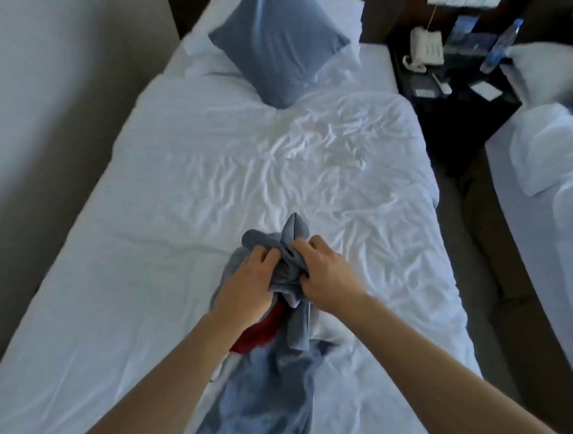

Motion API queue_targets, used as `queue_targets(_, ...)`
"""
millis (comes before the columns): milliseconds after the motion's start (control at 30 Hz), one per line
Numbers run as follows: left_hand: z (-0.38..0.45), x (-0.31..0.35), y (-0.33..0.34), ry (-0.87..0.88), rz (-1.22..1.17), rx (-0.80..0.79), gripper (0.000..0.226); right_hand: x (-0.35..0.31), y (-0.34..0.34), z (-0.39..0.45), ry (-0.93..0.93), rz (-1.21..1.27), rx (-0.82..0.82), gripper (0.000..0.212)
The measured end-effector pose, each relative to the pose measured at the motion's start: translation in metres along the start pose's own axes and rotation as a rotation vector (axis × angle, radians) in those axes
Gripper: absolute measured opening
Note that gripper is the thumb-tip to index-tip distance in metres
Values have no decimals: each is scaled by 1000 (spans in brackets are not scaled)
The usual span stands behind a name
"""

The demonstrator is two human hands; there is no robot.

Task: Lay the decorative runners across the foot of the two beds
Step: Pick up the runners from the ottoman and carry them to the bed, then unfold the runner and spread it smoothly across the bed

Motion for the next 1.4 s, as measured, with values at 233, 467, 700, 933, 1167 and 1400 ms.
queue_targets(233,-71,-68,141,-146,44,-365,38,57,172,-39,74,-126,-231,47)
queue_targets(467,-79,-83,167,-134,98,-526,56,64,217,-48,134,-157,-291,45)
queue_targets(700,-71,-50,100,-101,114,-549,67,46,135,-76,243,-124,-159,44)
queue_targets(933,-43,69,39,171,151,-537,63,41,20,-163,450,-147,14,55)
queue_targets(1167,-59,243,61,431,192,-601,74,76,-65,-319,719,-138,215,59)
queue_targets(1400,-122,437,123,692,173,-584,71,133,-123,-519,951,-136,386,60)
Point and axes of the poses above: each hand's wrist, its own z-axis towards the middle knuckle, its own y-axis out of the palm, x = y × z, the point moved 4 cm from there along z, towards the middle knuckle, and after that the axes turned 3 degrees about -z, right-handed, at the moved point
